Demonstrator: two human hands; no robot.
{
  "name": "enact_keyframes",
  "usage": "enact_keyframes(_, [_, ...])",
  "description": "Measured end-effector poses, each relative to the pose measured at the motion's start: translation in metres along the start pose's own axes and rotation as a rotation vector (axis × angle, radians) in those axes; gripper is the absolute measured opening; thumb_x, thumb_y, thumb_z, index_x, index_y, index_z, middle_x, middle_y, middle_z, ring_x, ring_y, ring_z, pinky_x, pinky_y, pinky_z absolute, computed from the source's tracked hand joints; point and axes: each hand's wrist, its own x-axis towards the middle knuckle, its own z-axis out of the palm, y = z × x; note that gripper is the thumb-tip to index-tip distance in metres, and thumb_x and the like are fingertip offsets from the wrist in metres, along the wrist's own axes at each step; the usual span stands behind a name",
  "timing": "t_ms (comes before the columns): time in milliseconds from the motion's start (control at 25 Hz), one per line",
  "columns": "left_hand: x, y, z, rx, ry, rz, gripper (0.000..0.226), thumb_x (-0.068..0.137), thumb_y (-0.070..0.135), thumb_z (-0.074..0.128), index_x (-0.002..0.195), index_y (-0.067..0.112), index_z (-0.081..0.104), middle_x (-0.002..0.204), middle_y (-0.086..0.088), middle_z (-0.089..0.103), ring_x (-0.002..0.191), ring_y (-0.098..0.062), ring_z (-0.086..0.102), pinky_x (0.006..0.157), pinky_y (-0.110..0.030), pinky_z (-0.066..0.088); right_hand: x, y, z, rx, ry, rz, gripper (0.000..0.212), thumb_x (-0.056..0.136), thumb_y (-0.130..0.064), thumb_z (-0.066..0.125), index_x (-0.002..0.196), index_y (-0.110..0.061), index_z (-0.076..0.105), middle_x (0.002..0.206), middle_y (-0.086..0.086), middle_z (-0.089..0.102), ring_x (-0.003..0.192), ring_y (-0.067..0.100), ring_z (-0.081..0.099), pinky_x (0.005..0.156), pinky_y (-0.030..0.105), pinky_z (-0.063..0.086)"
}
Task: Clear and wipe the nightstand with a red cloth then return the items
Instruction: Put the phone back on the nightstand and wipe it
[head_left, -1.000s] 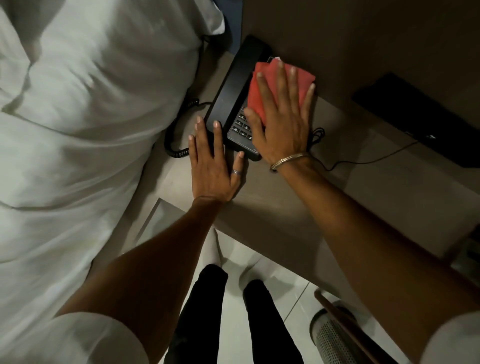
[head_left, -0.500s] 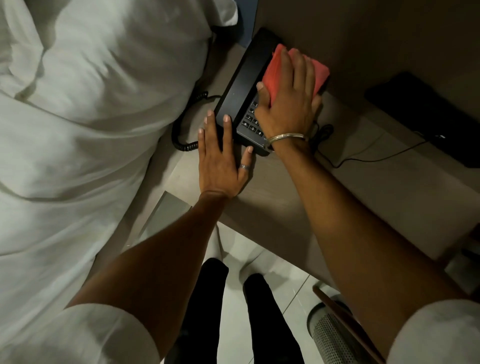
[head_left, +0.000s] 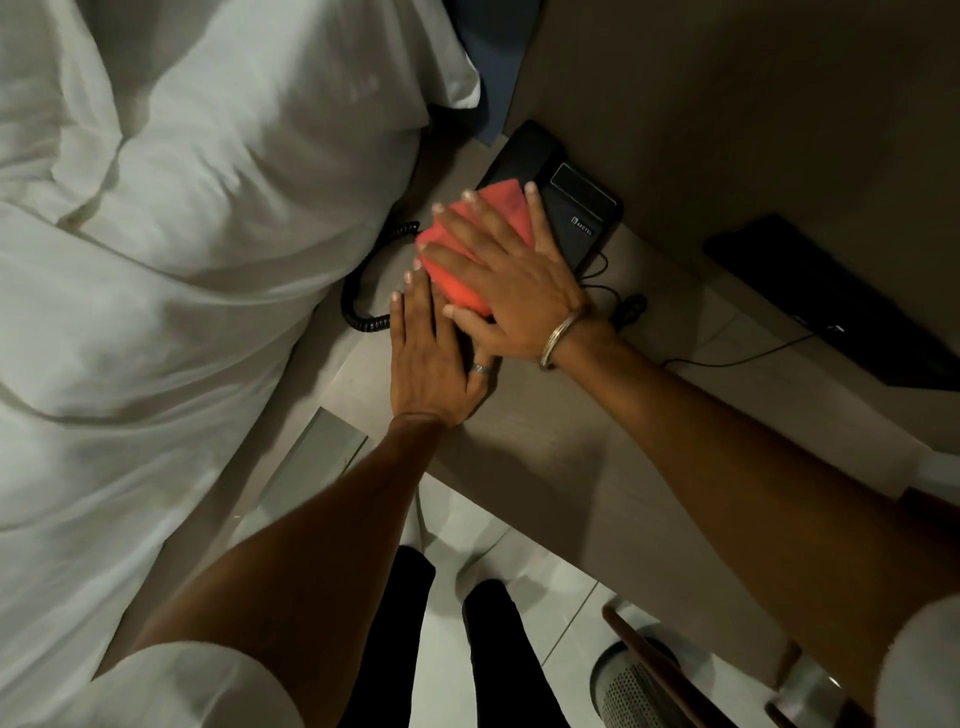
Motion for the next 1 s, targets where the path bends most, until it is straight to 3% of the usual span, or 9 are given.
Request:
enact_keyframes(120, [0.003,0.001,-0.001,0.010,0.008,-0.063,0.098,0.099,0.061,0.037,0.164,-0.005,0.006,0.174,-0.025,0.002,0.164,-0.033,-0.001,0.134,-0.047,0.001,0.017,0.011,0.010,0.015,0.010,0.286,0.069,0.098,-0.063,0.035,0.159,-0.034,0.021,0.171,0.010,0.014,0.158,0.038,0.011,0.122,0.070,0.003])
enact_keyframes(280, [0.002,0.003,-0.001,0.011,-0.004,-0.059,0.098,0.100,0.063,0.034,0.165,-0.004,0.005,0.174,-0.024,0.002,0.164,-0.032,-0.001,0.134,-0.048,0.003,0.014,0.030,0.008,0.003,-0.008,0.121,0.067,0.099,-0.060,0.036,0.159,-0.032,0.023,0.171,0.010,0.015,0.158,0.038,0.010,0.125,0.067,0.007])
enact_keyframes(440, [0.001,0.003,-0.004,0.000,0.006,-0.054,0.097,0.100,0.062,0.037,0.165,-0.002,0.005,0.174,-0.024,0.002,0.163,-0.027,-0.008,0.134,-0.043,-0.003,0.036,0.027,0.002,0.187,0.073,0.535,0.071,0.091,-0.052,0.045,0.157,-0.031,0.029,0.170,0.010,0.019,0.158,0.036,0.012,0.125,0.057,0.019])
enact_keyframes(520, [0.001,0.005,-0.004,0.016,0.002,-0.068,0.096,0.101,0.061,0.039,0.165,0.000,0.004,0.175,-0.022,0.001,0.161,-0.023,-0.012,0.134,-0.042,-0.004,0.045,0.010,-0.003,0.240,0.082,0.633,0.073,0.086,-0.045,0.052,0.155,-0.030,0.034,0.169,0.010,0.023,0.157,0.036,0.016,0.120,0.057,0.029])
enact_keyframes(640, [0.001,0.005,-0.012,0.013,-0.044,-0.090,0.094,0.103,0.064,0.034,0.166,0.002,0.002,0.175,-0.019,-0.001,0.161,-0.023,-0.012,0.133,-0.042,-0.005,0.044,-0.011,-0.023,0.256,0.020,0.612,0.070,0.082,-0.037,0.063,0.148,-0.026,0.045,0.164,0.011,0.032,0.152,0.036,0.026,0.118,0.057,0.034])
enact_keyframes(760, [-0.008,0.006,-0.039,-0.070,-0.061,-0.058,0.094,0.102,0.070,0.015,0.166,0.002,0.010,0.175,-0.021,0.004,0.163,-0.032,-0.002,0.134,-0.046,-0.002,0.021,-0.045,-0.043,0.445,0.045,0.561,0.066,0.074,-0.035,0.064,0.138,-0.023,0.058,0.154,0.007,0.049,0.141,0.033,0.042,0.114,0.053,0.041])
enact_keyframes(840, [-0.019,0.005,-0.068,-0.069,0.022,-0.076,0.084,0.107,0.059,0.024,0.164,-0.002,0.018,0.173,-0.025,0.010,0.162,-0.037,0.002,0.134,-0.049,0.000,-0.002,-0.075,-0.052,0.595,0.113,0.585,0.066,0.072,-0.029,0.066,0.137,-0.020,0.061,0.147,0.007,0.056,0.136,0.032,0.049,0.113,0.047,0.045])
enact_keyframes(920, [-0.031,0.002,-0.120,-0.047,0.216,-0.170,0.074,0.107,0.041,0.046,0.162,-0.004,0.025,0.171,-0.027,0.017,0.161,-0.042,0.008,0.133,-0.051,0.002,-0.019,-0.110,-0.065,0.700,0.237,0.631,0.066,0.071,-0.021,0.069,0.136,-0.016,0.063,0.143,0.010,0.061,0.134,0.030,0.053,0.113,0.045,0.045])
enact_keyframes(1000, [-0.041,-0.010,-0.186,-0.037,0.443,-0.281,0.070,0.105,0.032,0.055,0.160,-0.005,0.031,0.169,-0.028,0.022,0.160,-0.045,0.012,0.132,-0.051,0.004,-0.022,-0.147,-0.081,0.819,0.337,0.667,0.066,0.069,-0.019,0.066,0.135,-0.015,0.065,0.141,0.012,0.062,0.132,0.029,0.056,0.113,0.042,0.046])
